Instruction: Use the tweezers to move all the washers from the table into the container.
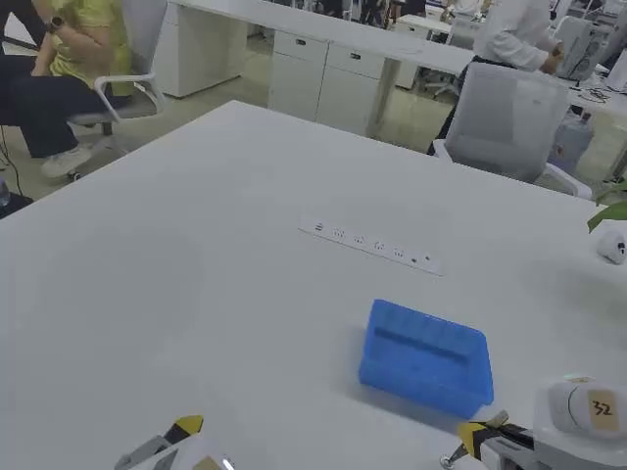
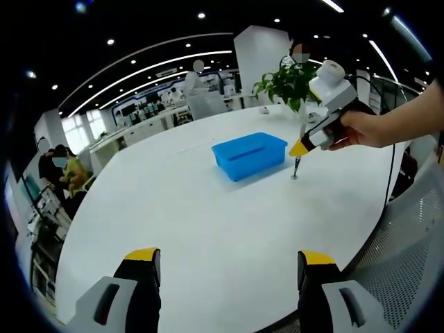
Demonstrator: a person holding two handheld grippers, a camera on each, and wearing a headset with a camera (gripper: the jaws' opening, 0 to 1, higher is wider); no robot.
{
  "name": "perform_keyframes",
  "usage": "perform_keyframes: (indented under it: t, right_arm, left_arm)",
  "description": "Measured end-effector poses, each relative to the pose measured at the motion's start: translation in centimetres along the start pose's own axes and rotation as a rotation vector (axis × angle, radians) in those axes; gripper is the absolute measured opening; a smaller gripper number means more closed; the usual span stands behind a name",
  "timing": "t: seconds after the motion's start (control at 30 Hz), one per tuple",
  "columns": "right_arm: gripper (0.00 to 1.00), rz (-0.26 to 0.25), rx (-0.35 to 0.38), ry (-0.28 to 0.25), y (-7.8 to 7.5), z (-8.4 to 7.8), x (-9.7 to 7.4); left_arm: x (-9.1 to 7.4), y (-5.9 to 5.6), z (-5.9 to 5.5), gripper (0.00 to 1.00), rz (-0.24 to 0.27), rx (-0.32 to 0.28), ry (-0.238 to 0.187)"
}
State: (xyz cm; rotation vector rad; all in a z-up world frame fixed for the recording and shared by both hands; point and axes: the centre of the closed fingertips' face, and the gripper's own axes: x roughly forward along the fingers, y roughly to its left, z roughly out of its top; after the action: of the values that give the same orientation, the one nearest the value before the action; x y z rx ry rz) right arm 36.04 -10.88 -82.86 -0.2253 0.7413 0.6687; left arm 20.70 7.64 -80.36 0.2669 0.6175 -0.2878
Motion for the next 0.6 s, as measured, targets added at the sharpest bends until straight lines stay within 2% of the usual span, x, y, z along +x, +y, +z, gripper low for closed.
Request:
perform_keyframes:
  t: [0.27,0.47,0.6]
  right_arm:
    - [0.01,0.014,0.032,-0.019,0.0,1.1,-0.7]
    - [0.01,0.034,0.043,-0.057,0.5,2.9,-1.8]
    - [0.01,0.027,0.033,-0.095,0.3,4.4,-2.4]
  left_arm:
    - [0.0,0.0,0.0,0.82,-0.003,0.001,0.0]
    - [0.0,-0.1,0.0,0.82,-0.005,0.005,0.0]
    - [0.0,-0.1,0.0,0.82,-0.005,0.003,0.0]
